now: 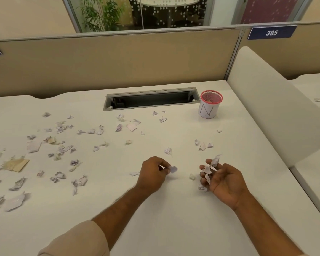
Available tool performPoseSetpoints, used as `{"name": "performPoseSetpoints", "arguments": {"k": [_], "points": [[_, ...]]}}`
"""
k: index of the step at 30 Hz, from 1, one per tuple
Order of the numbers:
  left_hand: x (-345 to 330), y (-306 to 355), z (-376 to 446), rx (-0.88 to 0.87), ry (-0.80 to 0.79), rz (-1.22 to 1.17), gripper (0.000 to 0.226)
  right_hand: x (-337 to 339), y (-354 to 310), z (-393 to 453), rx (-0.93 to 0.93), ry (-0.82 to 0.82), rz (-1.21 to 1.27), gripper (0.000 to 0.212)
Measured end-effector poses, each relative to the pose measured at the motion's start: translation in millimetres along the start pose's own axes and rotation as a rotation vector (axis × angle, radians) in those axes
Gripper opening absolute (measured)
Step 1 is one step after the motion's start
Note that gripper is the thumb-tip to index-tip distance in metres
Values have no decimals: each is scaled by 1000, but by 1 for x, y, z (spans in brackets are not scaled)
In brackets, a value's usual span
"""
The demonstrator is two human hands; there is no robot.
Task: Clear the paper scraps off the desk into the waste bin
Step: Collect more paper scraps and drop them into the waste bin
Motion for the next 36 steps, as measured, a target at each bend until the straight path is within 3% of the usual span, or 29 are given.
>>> {"name": "performPoseSetpoints", "arguments": {"k": [5, 9, 15, 19, 22, 25, 29, 31, 36], "points": [[6, 4, -2, 70, -15, -182, 6, -11, 0, 5, 16, -4, -16, 34], [7, 20, -6, 57, -13, -276, 9, -11, 7, 13, 28, 108, -47, 54], [-2, 50, -14, -8, -28, -342, 9, -20, 29, 14, 47, 169, -81, 17], [-7, 62, -21, -41, 6, -328, 10, -33, 44, 14, 27, 104, -34, 22], [-10, 65, -24, -79, 10, -246, 10, -40, 54, 11, -23, 59, -22, 31], [-15, 69, -30, -158, -45, -249, 12, -32, 57, 9, 3, 126, -42, 19], [13, 57, -35, -185, 227, -157, 16, -27, 55, 6, 5, 192, 46, 24], [26, 37, -31, -132, 316, -33, 19, -27, 52, 6, -1, 181, 82, 27], [21, -44, -32, 222, 152, 349, 60, -17, 43, 7, 6, 182, 120, 14]]}}
Point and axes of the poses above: each hand's wrist, its own z-axis towards the middle knuckle, its own x-axis out of the back of the hand, y = z × x, the point moved 9 cm from there along z, towards the middle knuckle, and after that the axes turned 13 degrees about z, right-handed, at the moved point
